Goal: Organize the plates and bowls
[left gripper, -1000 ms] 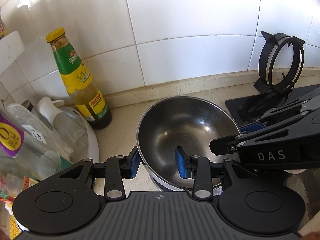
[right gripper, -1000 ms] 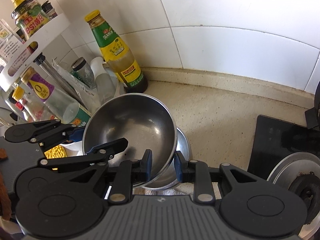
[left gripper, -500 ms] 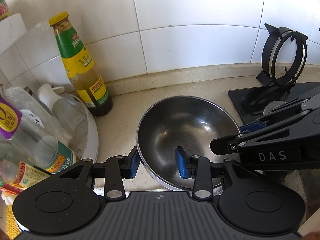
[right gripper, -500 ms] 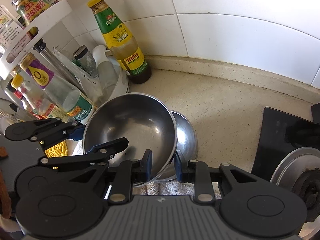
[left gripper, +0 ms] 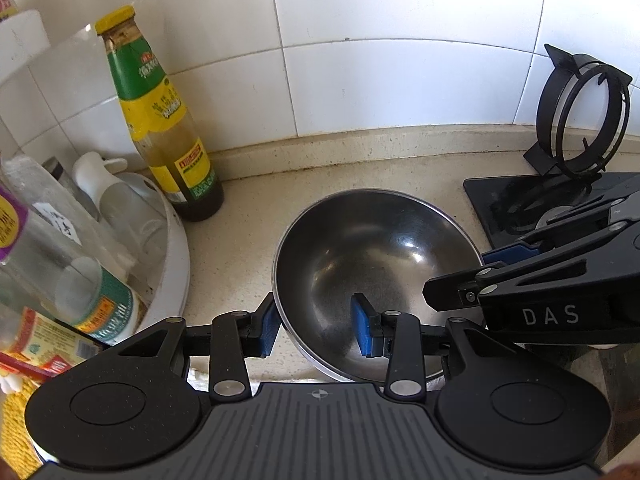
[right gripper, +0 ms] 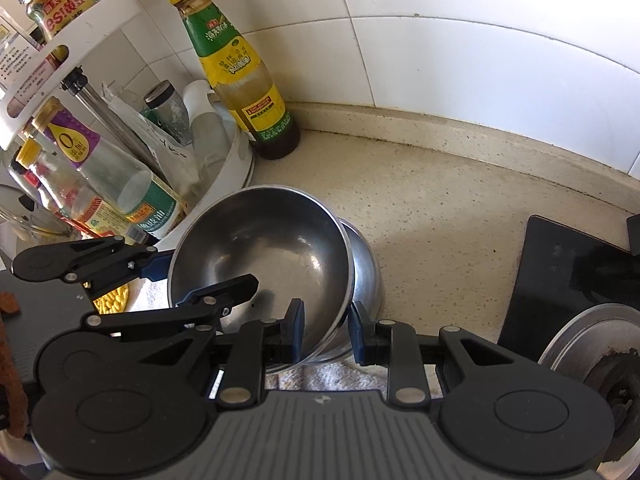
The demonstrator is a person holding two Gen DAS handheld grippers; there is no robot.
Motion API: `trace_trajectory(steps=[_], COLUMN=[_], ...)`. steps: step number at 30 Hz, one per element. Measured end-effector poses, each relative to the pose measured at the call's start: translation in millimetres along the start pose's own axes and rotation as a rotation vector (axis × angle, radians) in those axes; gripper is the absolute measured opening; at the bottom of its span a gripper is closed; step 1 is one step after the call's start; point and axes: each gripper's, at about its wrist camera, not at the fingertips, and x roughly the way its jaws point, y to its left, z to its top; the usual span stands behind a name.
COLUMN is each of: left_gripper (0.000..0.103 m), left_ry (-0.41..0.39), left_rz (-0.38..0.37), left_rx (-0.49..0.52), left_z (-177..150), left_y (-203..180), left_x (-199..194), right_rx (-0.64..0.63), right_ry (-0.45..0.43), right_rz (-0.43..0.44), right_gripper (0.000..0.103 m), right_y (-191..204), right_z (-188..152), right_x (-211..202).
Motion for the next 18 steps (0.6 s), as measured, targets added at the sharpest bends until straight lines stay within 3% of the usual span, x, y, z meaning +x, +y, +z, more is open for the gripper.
trace_trajectory(steps=[12,15,18], left_gripper=[0.047,0.061,0.062], left_ry=[0.024,0.025,0.011], left_rz=[-0.019,-0.039,-0.022], left_rx=[0.012,0.025,0.056], left_z=[0.6,0.0,-1.0], left_y=[0.9,1.0,-2.5], left_x=[15.5,18.4,20.1], right_rx=[0.003,0.007,-0.008], right_ry=[0.03,0.032,0.033], right_rz=[-0.011,-0.012,-0.03], right_gripper=[0.029,0.03,0.031], right_y=[-5.6,-3.6,0.7], right_z=[4.7,8.0,10.0], right_x=[11.7,14.7,17.8])
